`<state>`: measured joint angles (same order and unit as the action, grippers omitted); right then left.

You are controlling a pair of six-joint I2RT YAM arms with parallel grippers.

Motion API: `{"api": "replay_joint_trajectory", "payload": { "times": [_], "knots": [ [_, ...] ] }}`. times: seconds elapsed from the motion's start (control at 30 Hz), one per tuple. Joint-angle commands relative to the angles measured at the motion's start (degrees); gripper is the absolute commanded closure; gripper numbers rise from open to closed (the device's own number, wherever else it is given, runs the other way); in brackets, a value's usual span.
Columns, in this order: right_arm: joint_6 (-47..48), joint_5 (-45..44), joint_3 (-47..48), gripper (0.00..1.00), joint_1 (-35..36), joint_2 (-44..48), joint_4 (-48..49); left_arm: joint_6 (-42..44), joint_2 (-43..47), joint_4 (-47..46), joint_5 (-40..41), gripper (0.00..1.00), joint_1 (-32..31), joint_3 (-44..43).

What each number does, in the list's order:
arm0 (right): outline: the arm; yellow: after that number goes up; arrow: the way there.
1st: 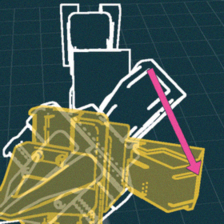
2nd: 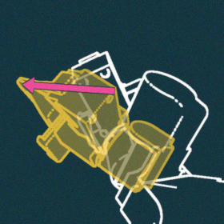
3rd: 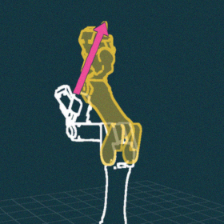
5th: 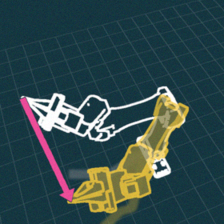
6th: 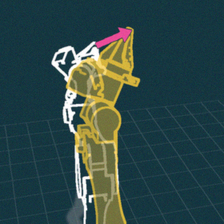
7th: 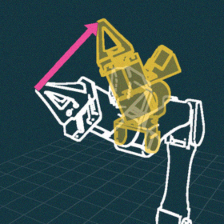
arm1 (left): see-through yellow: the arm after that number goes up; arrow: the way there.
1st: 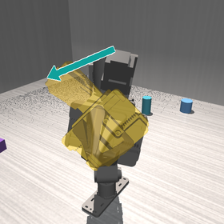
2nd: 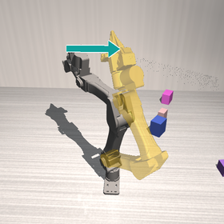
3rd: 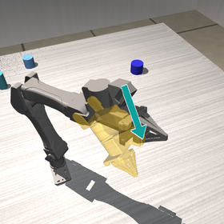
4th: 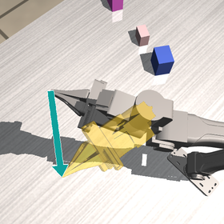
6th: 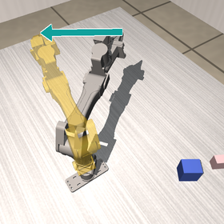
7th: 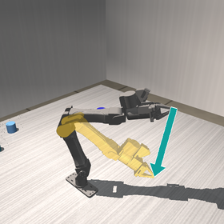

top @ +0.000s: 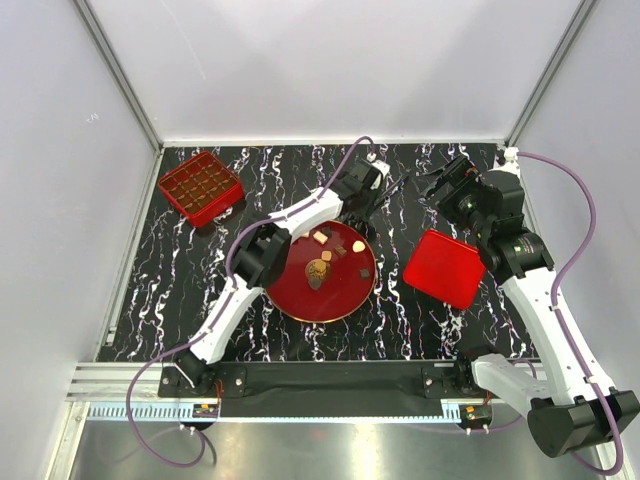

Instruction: Pack the chocolate

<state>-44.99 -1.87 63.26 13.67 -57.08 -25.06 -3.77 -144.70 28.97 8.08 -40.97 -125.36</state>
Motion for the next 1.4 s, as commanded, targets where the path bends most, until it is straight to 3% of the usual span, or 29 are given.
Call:
{"api": "replay_joint_trajectory", "payload": {
  "times": [0.0, 0.23, 0.37, 0.43, 0.6, 0.73, 0.87, 1.07, 1.2, 1.37],
  "knots": [
    [0.3, 0.8, 0.1, 0.00, 0.0, 0.0, 2.6, 0.2, 8.4, -4.2, 2.0, 0.51, 0.4, 2.8],
    [0.5, 1.2, -0.2, 0.00, -0.1, 0.7, 2.0, -0.4, 20.4, -6.6, 4.9, 0.51, 1.3, 7.6],
    [0.8, 1.7, -0.9, 0.00, 0.0, 1.4, 1.6, -2.9, 27.4, -2.2, 6.9, 0.52, 2.2, 11.4],
    [1.1, 1.7, -1.2, 0.00, 0.0, 1.9, 1.2, -5.6, 34.2, 0.5, 9.0, 0.58, 2.6, 18.5],
    [0.3, 4.2, -3.1, 0.00, 0.0, 3.9, 1.6, -10.7, 51.6, 2.2, 13.8, 0.60, 3.5, 41.3],
    [-0.4, 7.0, -3.7, 0.00, 0.0, 5.7, 1.4, -15.6, 67.2, 5.7, 17.8, 0.61, 3.7, 53.0],
    [-0.7, 8.3, -4.7, 0.00, 0.0, 8.1, 0.7, -19.7, 76.2, 9.6, 22.6, 0.62, 3.9, 61.4],
    [-0.7, 9.2, -6.0, 0.00, 0.0, 11.2, -1.2, -26.9, 81.0, 16.0, 27.9, 0.63, 5.7, 70.2],
    [0.2, 8.9, -6.4, 0.00, 0.0, 13.1, -2.5, -29.6, 82.0, 16.7, 25.3, 0.62, 7.3, 73.4],
    [1.3, 8.5, -6.7, 0.00, 0.0, 14.4, -3.9, -33.8, 81.2, 21.1, 22.2, 0.54, 8.8, 75.7]
  ]
}}
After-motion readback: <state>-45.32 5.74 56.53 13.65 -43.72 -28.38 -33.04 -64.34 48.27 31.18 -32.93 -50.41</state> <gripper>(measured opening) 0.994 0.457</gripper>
